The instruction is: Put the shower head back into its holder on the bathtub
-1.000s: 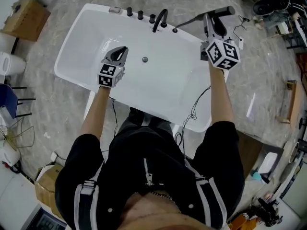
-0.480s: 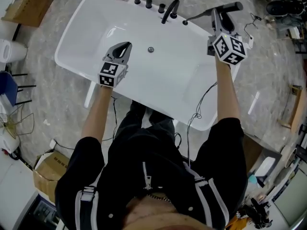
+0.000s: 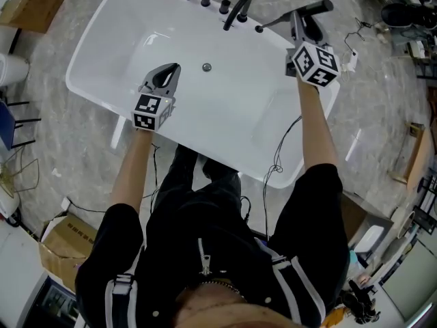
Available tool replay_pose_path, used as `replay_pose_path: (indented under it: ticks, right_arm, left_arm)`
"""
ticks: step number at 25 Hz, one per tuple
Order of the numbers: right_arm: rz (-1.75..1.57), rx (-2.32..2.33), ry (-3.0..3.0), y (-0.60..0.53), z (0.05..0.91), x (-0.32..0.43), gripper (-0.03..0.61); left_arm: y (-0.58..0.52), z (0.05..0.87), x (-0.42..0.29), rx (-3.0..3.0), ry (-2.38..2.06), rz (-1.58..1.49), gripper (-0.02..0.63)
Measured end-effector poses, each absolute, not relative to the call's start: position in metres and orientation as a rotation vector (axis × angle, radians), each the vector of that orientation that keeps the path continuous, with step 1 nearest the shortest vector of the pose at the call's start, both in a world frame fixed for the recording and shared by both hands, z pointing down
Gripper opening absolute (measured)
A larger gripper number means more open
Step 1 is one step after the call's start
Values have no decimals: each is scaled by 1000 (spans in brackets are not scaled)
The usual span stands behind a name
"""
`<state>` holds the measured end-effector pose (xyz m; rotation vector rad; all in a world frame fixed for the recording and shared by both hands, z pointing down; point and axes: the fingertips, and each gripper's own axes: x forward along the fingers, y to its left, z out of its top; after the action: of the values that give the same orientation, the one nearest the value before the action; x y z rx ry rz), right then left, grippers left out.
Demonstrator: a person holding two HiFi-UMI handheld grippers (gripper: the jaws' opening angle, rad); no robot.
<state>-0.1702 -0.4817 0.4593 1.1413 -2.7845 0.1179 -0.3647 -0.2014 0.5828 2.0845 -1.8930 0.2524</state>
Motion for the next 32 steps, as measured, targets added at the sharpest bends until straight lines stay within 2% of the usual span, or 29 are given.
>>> replay_pose_path:
  ticks: [15,32]
  right_arm:
    - [209,1164,-2737,-525,529,-180,127]
    - [315,1184,-2640,-568,654,-192,127]
  left_arm:
    - [-216,608,-360,2071,-1904,228,34]
    - [-202,677,-362,1973,-1885,235,34]
